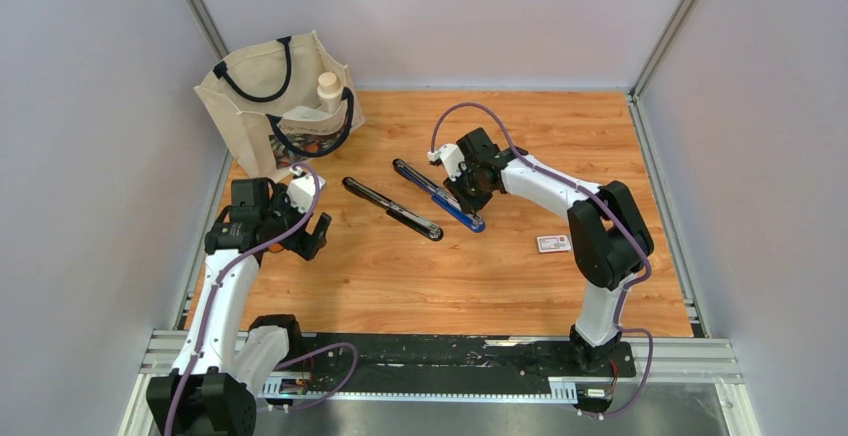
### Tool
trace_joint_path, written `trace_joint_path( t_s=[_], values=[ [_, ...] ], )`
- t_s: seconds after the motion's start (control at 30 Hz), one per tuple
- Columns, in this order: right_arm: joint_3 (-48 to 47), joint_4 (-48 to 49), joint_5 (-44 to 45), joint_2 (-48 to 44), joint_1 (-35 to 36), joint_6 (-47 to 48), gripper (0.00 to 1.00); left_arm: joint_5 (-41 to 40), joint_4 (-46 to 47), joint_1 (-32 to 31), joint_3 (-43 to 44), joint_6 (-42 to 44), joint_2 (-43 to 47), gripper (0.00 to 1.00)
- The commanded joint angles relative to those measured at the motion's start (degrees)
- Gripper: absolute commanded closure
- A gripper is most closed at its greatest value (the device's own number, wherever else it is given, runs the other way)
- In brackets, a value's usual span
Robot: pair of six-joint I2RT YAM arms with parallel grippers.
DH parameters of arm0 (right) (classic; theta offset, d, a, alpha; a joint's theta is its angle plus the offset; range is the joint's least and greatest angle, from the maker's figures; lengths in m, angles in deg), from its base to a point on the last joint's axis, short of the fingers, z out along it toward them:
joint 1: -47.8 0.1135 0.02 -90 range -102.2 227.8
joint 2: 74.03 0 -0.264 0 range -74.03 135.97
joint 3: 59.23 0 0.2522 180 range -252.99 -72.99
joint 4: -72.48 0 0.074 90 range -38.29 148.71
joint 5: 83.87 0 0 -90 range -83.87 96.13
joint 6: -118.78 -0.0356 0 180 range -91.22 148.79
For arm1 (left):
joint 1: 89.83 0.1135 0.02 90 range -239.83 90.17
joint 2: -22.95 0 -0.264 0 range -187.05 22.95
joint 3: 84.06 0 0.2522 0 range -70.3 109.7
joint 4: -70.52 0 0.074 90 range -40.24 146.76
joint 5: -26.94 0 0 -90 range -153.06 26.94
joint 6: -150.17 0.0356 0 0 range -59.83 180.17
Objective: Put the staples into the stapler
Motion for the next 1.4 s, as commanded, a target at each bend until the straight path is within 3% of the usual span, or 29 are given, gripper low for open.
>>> trace_joint_path(
  t_s=[0.0,0.9,1.2,1.37],
  values=[
    [0.1,1.1,-0.1,0.8,0.0,1.5,0.80,0.3,1.6,0.3,-0.2,0.7,0.9,0.06],
    [1.4,0.5,-0.3,-2.9,-0.4,4.1,0.65,1.1,0.8,0.3,1.0,0.3,1.6,0.06],
    [3.2,0.5,-0.7,-2.4,-0.5,4.3,0.64,9.0,-3.8,-0.8,14.7,-0.3,-1.1,0.06],
    [4.5,1.3,1.2,-3.2,-0.5,4.4,0.66,7.1,3.4,-8.7,18.8,-4.0,-6.4,0.06]
  ],
)
